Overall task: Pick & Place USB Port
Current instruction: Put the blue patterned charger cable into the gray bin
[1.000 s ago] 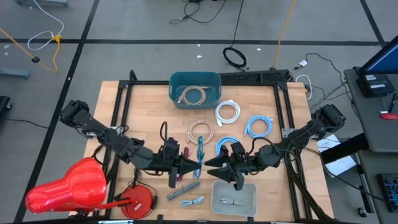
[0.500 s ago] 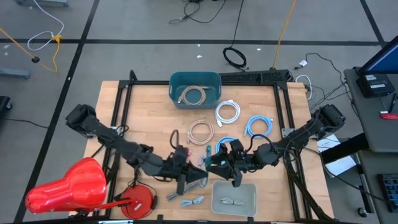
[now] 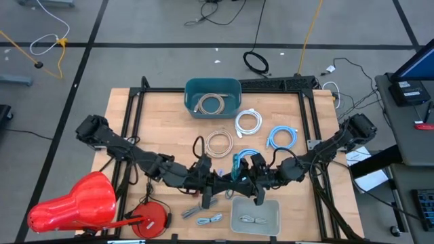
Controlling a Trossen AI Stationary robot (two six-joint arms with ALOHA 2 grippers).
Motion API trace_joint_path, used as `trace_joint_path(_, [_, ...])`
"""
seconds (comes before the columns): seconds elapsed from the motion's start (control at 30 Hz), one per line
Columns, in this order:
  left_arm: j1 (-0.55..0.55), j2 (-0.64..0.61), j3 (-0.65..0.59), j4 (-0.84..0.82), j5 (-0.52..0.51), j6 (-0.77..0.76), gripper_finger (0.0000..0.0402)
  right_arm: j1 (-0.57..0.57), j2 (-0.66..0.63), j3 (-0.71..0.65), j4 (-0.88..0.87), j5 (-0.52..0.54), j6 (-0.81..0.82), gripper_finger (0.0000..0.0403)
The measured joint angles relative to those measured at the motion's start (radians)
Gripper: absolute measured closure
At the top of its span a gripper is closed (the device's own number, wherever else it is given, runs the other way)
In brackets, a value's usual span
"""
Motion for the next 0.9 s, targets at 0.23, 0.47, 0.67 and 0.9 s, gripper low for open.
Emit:
trace_joint_path(0.23, [-0.010, -0.007, 0.001, -0.030, 0.017, -0.011, 0.0401, 0.011, 0.001, 0.000, -0.004, 0.007, 0.002, 0.0308])
trace_joint_path(0.47, [-0.040, -0.024, 0.001, -0.103, 0.066, -0.040, 0.0399, 0.018, 0.003, 0.000, 0.005, -0.019, -0.001, 0.0348])
trace_joint_path(0.67, [-0.063, -0.024, 0.000, -0.083, 0.229, -0.041, 0.0355, 0.022, -0.002, 0.001, 0.021, -0.016, 0.000, 0.0363])
trace_joint_path(0.9, [-0.093, -0.023, -0.001, -0.082, 0.217, -0.036, 0.0326, 0.020, -0.001, 0.001, 0.006, -0.004, 0.003, 0.0368])
